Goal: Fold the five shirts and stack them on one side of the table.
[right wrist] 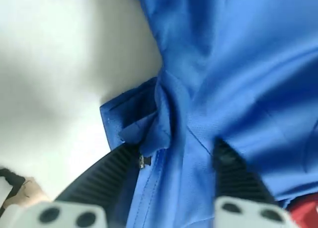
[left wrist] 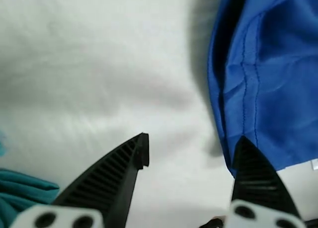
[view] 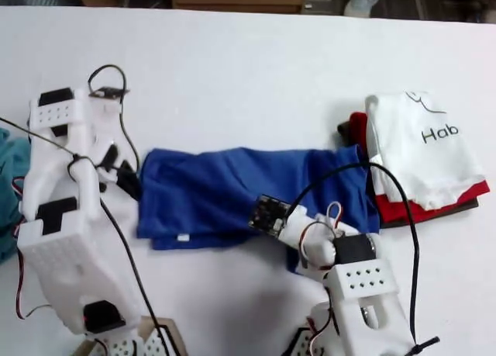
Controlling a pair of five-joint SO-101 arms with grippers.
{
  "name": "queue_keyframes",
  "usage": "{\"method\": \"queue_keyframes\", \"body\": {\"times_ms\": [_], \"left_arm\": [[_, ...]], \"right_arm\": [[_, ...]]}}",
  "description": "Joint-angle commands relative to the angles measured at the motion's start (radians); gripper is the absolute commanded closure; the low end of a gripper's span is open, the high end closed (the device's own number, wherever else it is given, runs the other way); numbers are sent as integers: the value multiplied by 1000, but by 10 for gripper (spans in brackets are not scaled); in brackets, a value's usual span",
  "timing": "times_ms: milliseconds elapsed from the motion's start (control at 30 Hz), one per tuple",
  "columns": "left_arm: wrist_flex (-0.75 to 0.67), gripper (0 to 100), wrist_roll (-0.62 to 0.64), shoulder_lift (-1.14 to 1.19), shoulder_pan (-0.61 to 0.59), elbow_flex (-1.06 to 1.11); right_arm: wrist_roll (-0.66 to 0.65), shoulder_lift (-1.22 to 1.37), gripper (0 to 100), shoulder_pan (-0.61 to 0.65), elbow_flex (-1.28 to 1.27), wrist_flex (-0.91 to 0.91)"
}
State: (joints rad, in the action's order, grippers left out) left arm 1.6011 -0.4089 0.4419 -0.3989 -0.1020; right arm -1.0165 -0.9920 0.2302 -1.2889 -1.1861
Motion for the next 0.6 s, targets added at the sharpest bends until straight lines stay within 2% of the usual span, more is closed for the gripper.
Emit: {"method": "queue_keyframes", "body": {"times_ms": [0, 133, 267, 400, 567], "left_arm": [[-8, 706, -2, -12, 21, -16], [0, 706, -2, -6, 34, -39], [15, 706, 5, -5, 46, -84], [38, 706, 5, -5, 80, -101], [41, 706, 38, -5, 127, -96]], "right_arm": [[3, -31, 752, 1, 60, -47], [0, -31, 763, 1, 196, -166], [3, -31, 765, -2, 310, -200], [8, -22, 765, -22, 290, -97], [6, -21, 765, -31, 109, 87]]}}
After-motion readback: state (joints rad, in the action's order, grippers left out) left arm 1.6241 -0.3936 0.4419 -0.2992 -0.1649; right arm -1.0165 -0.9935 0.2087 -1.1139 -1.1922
